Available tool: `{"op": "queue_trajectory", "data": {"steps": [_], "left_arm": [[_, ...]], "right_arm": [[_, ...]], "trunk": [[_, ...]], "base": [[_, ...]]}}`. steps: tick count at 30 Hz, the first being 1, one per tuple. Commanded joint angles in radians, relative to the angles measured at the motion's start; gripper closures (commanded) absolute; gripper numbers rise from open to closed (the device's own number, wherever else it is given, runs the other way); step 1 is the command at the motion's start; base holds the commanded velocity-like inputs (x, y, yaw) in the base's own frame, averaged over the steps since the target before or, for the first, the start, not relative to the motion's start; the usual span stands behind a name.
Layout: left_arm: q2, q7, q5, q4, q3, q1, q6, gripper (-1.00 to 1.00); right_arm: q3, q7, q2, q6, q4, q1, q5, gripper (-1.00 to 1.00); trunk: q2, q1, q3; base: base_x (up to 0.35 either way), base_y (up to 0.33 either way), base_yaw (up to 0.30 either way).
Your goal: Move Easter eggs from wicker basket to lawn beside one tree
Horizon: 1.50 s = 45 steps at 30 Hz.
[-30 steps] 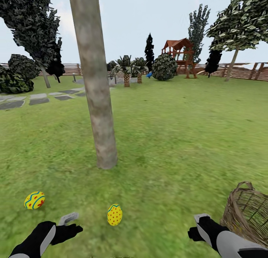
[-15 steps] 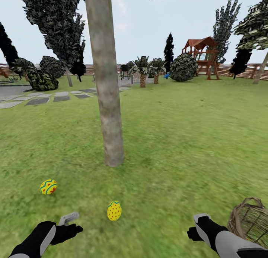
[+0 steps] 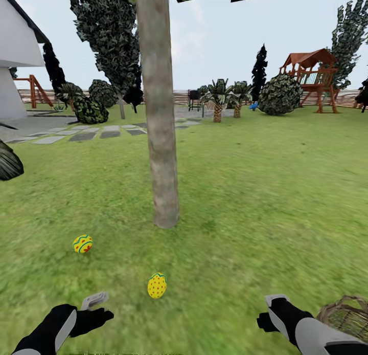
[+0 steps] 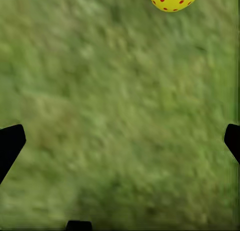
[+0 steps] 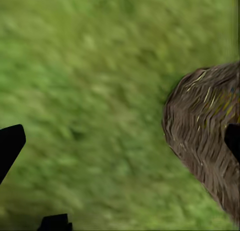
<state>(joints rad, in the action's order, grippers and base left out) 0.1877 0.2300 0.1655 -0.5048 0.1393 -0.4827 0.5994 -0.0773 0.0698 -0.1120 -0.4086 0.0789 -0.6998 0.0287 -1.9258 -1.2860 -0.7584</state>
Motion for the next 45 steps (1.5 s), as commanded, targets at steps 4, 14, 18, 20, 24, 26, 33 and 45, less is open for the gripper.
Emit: {"op": "queue_trajectory", "data": {"steps": [4, 14, 18, 20, 24, 26, 33, 45], "left_arm": [[-0.001, 0.001, 0.003, -0.001, 0.005, 0.000, 0.008, -1.00], [-0.001, 0.002, 0.003, -0.001, 0.005, 0.000, 0.008, -1.00], [-0.001, 0.002, 0.003, -0.001, 0.005, 0.000, 0.008, -1.00], [-0.001, 0.002, 0.003, -0.001, 0.005, 0.000, 0.008, -1.00], [0.000, 0.002, 0.006, -0.001, 0.006, 0.000, 0.008, -1.00], [0.001, 0.004, 0.008, -0.001, 0.006, 0.000, 0.007, -1.00], [0.001, 0.005, 0.010, 0.000, 0.006, 0.000, 0.007, -1.00], [-0.004, 0.002, 0.012, 0.037, 0.008, 0.000, 0.005, -1.00]], "right_arm": [[-0.007, -0.001, -0.001, -0.007, 0.004, 0.000, -0.002, -1.00], [-0.007, -0.002, 0.000, -0.008, 0.004, 0.000, -0.003, -1.00], [-0.007, -0.002, 0.000, -0.008, 0.004, 0.000, -0.003, -1.00], [-0.007, -0.002, 0.000, -0.008, 0.004, 0.000, -0.003, -1.00], [-0.007, -0.002, 0.000, -0.008, 0.004, 0.000, -0.003, -1.00], [-0.007, -0.002, 0.000, -0.008, 0.003, 0.000, -0.002, -1.00], [-0.007, -0.002, 0.000, -0.007, 0.003, 0.000, -0.003, -1.00], [-0.008, -0.002, 0.000, -0.008, 0.004, 0.000, -0.002, -1.00]], "trunk": [[0.028, 0.016, 0.012], [0.098, 0.054, 0.043], [0.126, 0.069, 0.056], [0.140, 0.077, 0.062], [0.168, 0.092, 0.075], [0.182, 0.100, 0.081], [0.231, 0.127, 0.103], [0.280, 0.154, 0.125]], "base": [[-0.074, -0.345, 0.059], [-0.074, -0.345, 0.003], [-0.074, -0.345, 0.000], [-0.074, -0.345, 0.000], [-0.056, -0.342, 0.000], [-0.013, -0.165, 0.000], [-0.002, -0.023, 0.000], [0.000, 0.000, 0.000]]}}
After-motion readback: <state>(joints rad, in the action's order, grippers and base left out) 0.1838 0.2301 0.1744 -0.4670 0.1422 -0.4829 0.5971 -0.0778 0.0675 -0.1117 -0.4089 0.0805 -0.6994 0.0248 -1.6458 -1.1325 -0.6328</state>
